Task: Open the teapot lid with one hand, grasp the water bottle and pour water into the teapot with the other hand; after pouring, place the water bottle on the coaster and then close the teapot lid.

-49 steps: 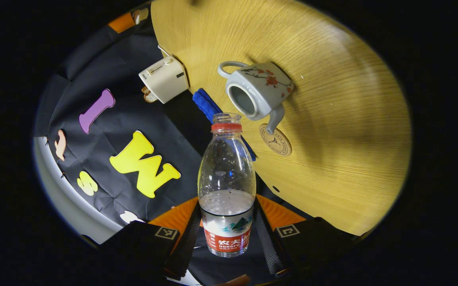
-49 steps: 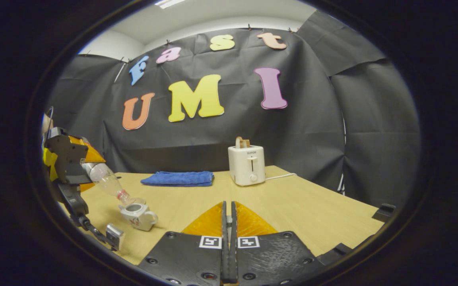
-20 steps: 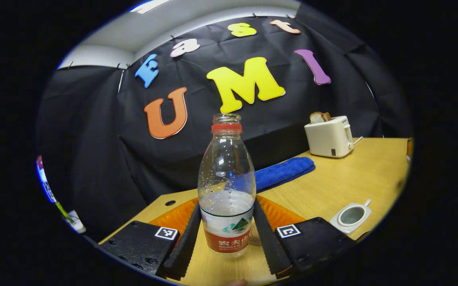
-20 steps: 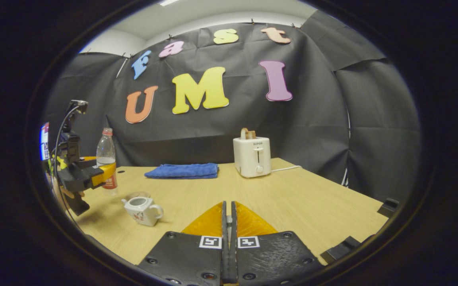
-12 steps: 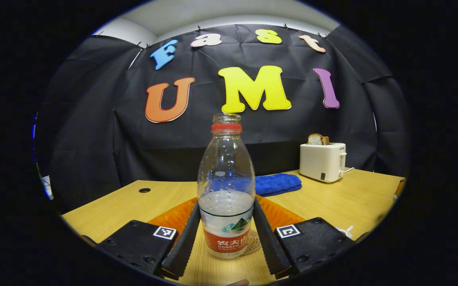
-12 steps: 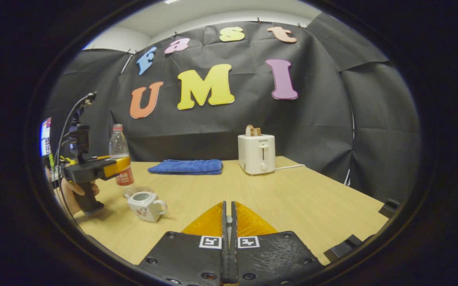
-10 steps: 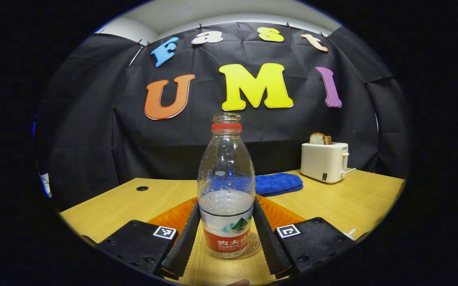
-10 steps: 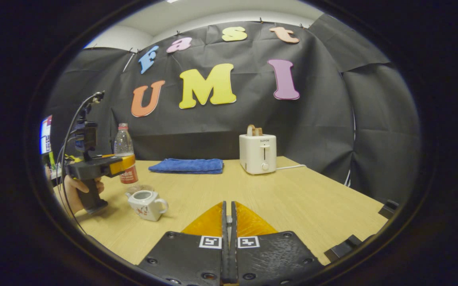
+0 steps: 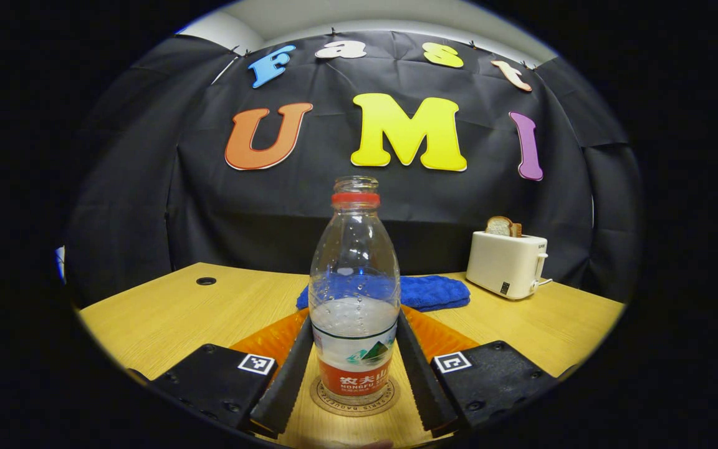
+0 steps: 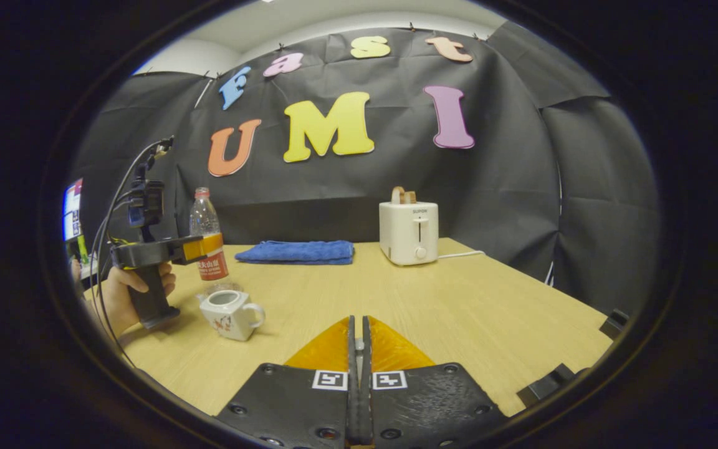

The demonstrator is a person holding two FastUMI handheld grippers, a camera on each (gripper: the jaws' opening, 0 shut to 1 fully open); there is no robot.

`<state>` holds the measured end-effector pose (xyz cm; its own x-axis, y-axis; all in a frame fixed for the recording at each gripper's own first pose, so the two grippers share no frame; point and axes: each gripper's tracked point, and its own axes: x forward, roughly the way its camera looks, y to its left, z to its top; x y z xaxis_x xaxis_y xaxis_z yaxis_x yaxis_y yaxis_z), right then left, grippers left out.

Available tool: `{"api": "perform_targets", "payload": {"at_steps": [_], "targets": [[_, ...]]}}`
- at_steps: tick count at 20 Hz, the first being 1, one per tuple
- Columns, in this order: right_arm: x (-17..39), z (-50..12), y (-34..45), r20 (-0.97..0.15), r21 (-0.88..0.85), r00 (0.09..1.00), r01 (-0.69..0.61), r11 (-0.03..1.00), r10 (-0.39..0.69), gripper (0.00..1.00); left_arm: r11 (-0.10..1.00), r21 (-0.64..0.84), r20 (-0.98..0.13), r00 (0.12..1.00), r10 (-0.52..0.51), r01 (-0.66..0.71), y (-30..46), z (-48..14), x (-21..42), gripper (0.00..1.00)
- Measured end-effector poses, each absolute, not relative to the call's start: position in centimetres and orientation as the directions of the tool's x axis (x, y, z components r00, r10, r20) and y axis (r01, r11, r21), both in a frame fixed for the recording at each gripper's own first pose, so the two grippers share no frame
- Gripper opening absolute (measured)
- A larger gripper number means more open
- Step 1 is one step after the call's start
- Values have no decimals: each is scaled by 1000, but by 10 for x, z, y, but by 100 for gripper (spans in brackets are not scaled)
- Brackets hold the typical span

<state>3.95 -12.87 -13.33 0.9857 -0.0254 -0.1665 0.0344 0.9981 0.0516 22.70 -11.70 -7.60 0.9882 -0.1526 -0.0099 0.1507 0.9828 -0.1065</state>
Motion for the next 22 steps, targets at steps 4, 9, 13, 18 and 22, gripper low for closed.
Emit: {"api": "perform_targets", "payload": {"at_steps": [4, 9, 13, 18, 22], "targets": [[40, -132, -130, -167, 52, 986, 37, 998, -28, 0, 982, -98, -13, 986, -166, 164, -120, -77, 227, 79], [40, -135, -131, -176, 52, 984, 39, 998, -29, 0, 982, -53, -50, 981, -186, 184, -127, -88, 225, 80], [40, -135, -132, -179, 54, 983, 38, 998, -28, 0, 982, -45, -68, 980, -188, 186, -126, -92, 226, 80], [40, -135, -132, -180, 50, 983, 42, 998, -33, 0, 977, -55, -70, 975, -209, 205, -126, -92, 221, 86], [38, -130, -128, -168, 40, 985, 43, 998, -36, 0, 968, -49, -64, 966, -249, 246, -129, -87, 206, 88]]}}
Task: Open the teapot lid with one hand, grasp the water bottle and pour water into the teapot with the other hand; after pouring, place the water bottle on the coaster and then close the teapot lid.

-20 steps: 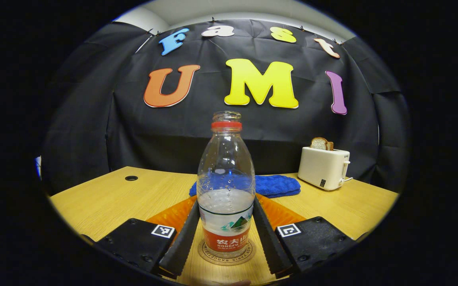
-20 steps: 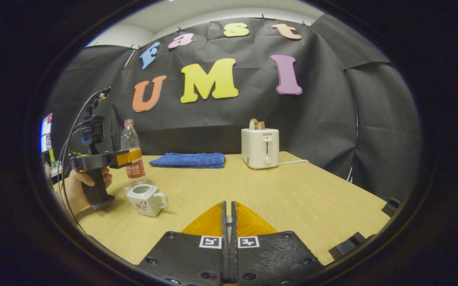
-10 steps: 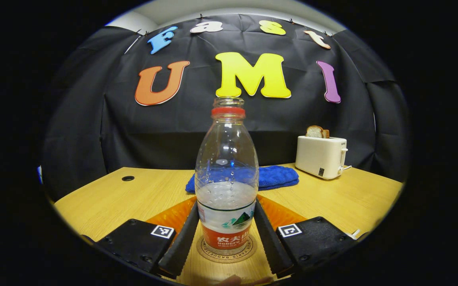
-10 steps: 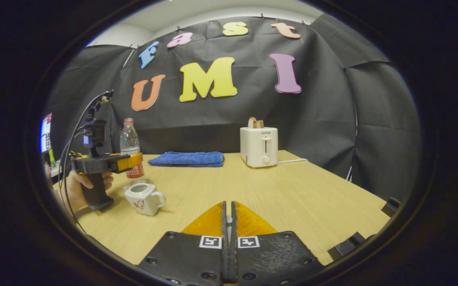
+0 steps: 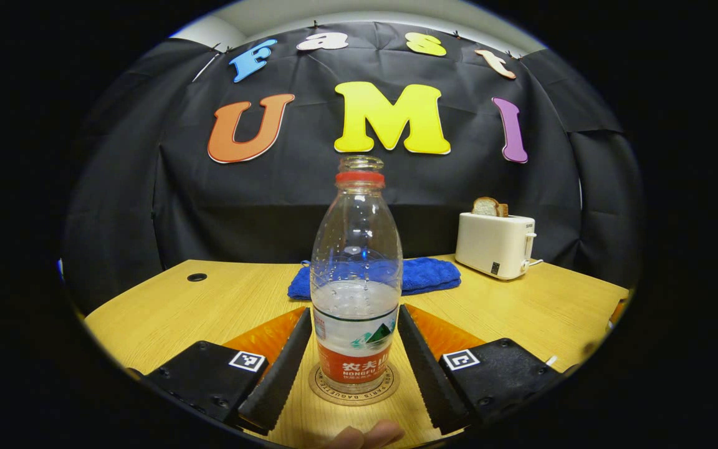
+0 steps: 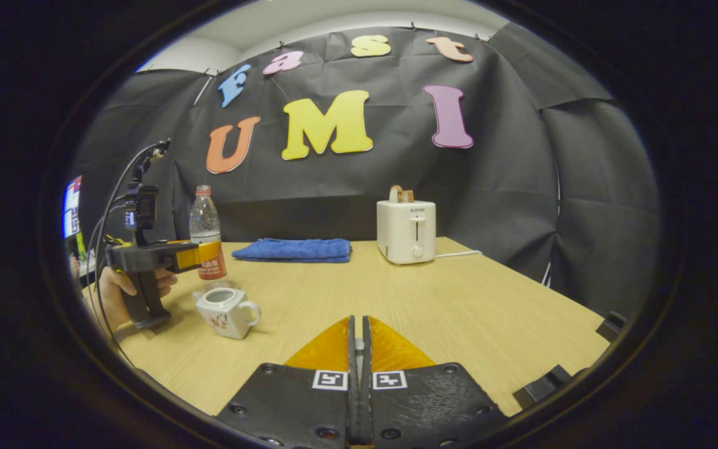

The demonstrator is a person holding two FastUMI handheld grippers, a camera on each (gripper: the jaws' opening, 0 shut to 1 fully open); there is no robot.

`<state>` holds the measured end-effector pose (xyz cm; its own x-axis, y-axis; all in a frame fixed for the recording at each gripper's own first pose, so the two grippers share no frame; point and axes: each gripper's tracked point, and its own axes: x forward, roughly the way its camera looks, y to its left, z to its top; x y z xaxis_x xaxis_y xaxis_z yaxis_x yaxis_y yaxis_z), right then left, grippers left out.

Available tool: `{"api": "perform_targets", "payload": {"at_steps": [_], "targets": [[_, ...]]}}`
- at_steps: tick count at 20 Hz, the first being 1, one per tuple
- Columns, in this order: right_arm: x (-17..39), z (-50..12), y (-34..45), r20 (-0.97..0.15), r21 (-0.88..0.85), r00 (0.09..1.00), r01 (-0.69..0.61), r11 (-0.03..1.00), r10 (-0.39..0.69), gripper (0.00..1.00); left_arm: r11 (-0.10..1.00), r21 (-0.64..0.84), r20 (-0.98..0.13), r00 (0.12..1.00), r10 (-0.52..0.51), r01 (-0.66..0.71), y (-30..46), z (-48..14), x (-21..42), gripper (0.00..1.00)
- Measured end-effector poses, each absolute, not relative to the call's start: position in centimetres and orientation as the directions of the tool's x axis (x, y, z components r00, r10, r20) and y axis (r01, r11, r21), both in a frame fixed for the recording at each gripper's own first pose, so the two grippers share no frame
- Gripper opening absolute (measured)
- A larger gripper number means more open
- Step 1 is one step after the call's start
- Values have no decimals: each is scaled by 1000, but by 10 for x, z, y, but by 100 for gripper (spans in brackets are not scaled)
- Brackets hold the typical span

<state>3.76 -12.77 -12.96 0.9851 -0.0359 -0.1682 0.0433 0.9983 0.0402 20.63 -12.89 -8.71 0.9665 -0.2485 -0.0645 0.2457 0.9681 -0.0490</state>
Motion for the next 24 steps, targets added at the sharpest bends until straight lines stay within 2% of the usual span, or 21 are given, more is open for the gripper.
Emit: {"api": "perform_targets", "payload": {"at_steps": [4, 11, 15, 19, 21, 24], "targets": [[34, -117, -116, -139, 32, 990, 35, 999, -30, 0, 971, -5, -63, 969, -240, 241, -118, -81, 178, 89], [36, -95, -83, -99, 33, 994, -33, 999, 36, 0, 981, 23, 35, 980, -194, 193, -93, -40, 108, 88], [43, -92, -60, -125, 62, 987, -96, 993, 103, 0, 981, -48, 27, 982, -186, 187, -86, -27, 66, 88], [62, -86, -33, -132, 96, 972, -184, 978, 195, 0, 981, 45, 27, 982, -188, 187, -74, -16, 40, 88], [78, -88, -26, -145, 108, 967, -194, 975, 208, 0, 987, 82, 42, 989, -141, 137, -57, -4, 36, 88], [98, -95, -13, -179, 160, 956, -205, 966, 233, 0, 989, 44, 28, 989, -144, 143, -58, -1, 30, 88]]}}
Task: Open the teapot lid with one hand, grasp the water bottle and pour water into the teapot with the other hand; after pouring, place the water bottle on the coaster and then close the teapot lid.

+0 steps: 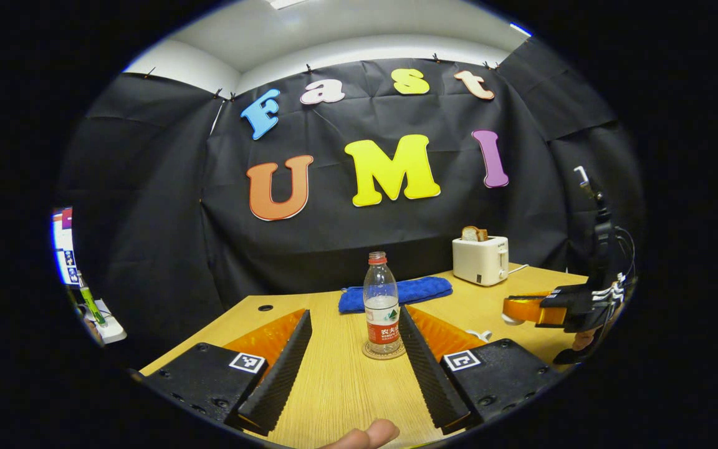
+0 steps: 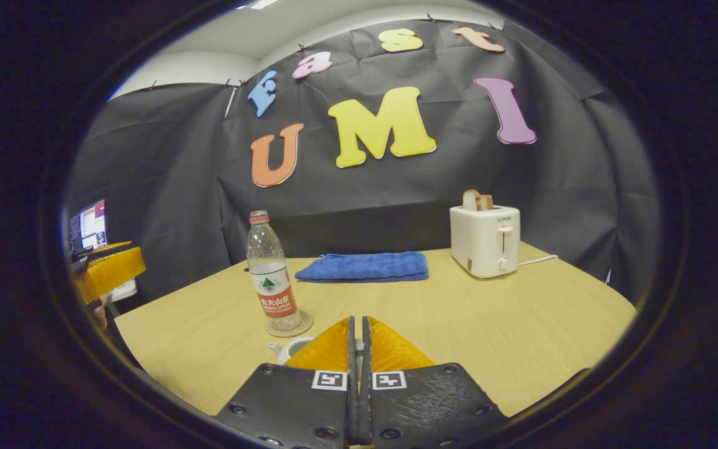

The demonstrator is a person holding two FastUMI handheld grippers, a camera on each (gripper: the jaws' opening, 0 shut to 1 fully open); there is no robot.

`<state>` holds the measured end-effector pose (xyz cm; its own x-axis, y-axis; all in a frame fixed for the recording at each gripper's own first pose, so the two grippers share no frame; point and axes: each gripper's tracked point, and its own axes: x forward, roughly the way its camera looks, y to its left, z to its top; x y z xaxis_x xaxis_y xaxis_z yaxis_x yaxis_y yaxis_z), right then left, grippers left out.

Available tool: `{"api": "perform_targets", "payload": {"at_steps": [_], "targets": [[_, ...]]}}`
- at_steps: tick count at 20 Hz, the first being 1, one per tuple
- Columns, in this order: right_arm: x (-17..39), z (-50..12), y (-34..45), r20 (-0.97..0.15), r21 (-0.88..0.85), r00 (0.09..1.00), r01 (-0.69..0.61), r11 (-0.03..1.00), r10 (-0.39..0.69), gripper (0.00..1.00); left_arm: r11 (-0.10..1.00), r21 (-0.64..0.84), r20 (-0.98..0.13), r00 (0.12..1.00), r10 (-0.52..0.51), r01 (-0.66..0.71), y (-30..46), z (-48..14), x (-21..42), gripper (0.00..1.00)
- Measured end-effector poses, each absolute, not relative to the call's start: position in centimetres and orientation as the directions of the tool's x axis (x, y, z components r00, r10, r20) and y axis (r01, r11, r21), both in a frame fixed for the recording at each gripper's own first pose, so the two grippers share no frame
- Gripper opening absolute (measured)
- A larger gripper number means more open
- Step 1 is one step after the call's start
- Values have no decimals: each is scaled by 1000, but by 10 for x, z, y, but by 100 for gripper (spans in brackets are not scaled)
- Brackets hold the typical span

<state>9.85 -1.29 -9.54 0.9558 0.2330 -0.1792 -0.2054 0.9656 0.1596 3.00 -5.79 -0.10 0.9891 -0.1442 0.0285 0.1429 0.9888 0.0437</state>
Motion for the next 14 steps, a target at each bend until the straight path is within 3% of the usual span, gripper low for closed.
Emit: {"api": "perform_targets", "payload": {"at_steps": [6, 14], "targets": [[114, -96, 27, -187, 125, 942, -258, 958, 278, 0, 997, 36, -23, 997, -74, 74, -27, -5, 31, 89], [121, -108, 55, -212, 121, 930, -280, 952, 300, 1, 995, -23, -20, 995, -102, 101, -22, 11, 11, 88]]}}
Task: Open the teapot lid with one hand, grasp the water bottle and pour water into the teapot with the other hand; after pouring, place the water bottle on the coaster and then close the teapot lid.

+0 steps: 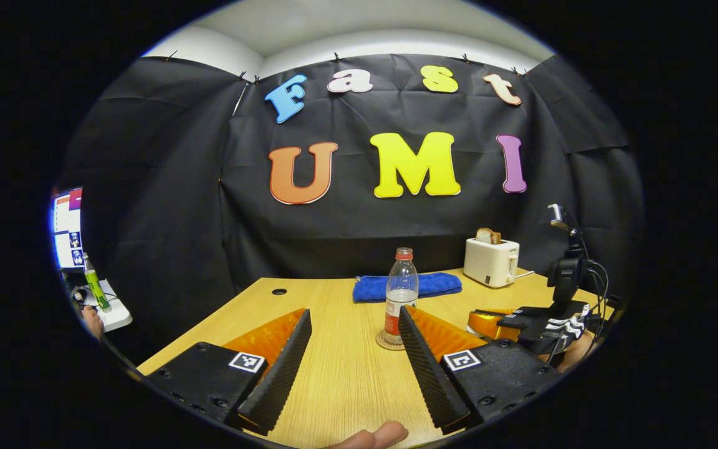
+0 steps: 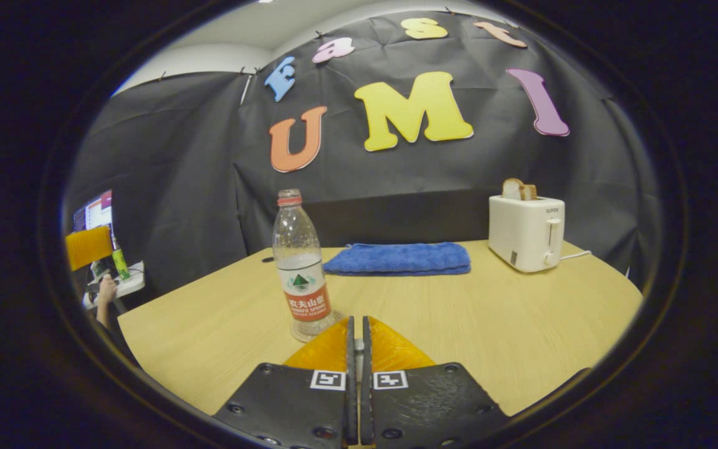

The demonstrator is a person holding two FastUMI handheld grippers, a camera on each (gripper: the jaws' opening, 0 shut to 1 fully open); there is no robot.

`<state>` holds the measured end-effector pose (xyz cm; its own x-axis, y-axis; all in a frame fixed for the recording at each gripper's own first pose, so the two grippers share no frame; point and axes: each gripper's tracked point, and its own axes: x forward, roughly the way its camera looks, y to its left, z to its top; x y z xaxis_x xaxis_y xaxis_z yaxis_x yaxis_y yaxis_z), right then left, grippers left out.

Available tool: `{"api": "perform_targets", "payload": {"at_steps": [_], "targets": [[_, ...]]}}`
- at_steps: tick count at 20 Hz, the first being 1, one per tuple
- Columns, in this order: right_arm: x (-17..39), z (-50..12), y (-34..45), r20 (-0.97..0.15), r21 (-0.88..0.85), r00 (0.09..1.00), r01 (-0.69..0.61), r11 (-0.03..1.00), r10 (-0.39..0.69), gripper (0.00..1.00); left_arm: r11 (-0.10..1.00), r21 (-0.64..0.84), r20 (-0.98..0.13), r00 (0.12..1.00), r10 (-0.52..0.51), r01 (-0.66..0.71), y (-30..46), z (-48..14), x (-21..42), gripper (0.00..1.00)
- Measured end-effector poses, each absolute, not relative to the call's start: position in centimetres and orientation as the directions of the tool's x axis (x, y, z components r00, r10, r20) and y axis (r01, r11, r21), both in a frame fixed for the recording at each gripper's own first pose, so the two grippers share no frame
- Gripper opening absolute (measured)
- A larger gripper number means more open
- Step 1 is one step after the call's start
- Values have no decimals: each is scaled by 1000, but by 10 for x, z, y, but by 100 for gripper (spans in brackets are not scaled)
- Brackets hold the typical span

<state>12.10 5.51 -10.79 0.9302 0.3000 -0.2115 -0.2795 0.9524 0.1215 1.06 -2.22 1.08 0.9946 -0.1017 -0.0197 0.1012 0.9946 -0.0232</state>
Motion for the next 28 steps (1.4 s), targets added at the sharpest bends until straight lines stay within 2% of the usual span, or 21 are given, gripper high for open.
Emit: {"api": "perform_targets", "payload": {"at_steps": [10, 11, 12, 14, 15, 16, 17, 18, 19, 21, 23, 28], "targets": [[125, -117, 53, -234, 129, 930, -258, 957, 283, 5, 990, 36, -10, 991, -135, 135, -36, 15, 2, 88], [123, -117, 55, -229, 135, 929, -264, 955, 289, 2, 990, 37, -11, 991, -132, 133, -35, 14, 1, 88], [122, -114, 52, -223, 134, 932, -260, 956, 285, 8, 991, 36, -11, 992, -130, 130, -34, 15, 1, 88], [118, -107, 48, -207, 139, 937, -255, 957, 280, 12, 992, 27, -8, 992, -125, 125, -33, 17, 1, 88], [116, -105, 45, -201, 140, 940, -252, 958, 277, 9, 993, 16, -8, 993, -118, 118, -32, 17, 3, 88], [113, -101, 42, -197, 141, 942, -246, 959, 271, 19, 993, 1, -11, 993, -116, 116, -31, 17, 2, 88], [109, -97, 38, -194, 139, 945, -239, 961, 263, 20, 992, -15, -15, 992, -123, 123, -33, 16, 1, 88], [104, -92, 34, -190, 138, 947, -234, 962, 258, 36, 991, -30, -20, 991, -134, 134, -37, 15, 0, 88], [98, -88, 30, -183, 138, 949, -232, 963, 255, 42, 989, -40, -23, 989, -145, 144, -40, 15, 0, 88], [87, -79, 21, -161, 150, 954, -229, 962, 252, 69, 987, -34, -22, 987, -160, 159, -46, 17, -4, 88], [73, -72, 10, -150, 147, 960, -216, 965, 237, 84, 988, -16, -14, 988, -157, 156, -46, 21, -7, 89], [33, -52, -25, -130, 74, 975, -171, 982, 180, 90, 983, -54, -36, 983, -180, 177, -66, 20, -16, 88]]}}
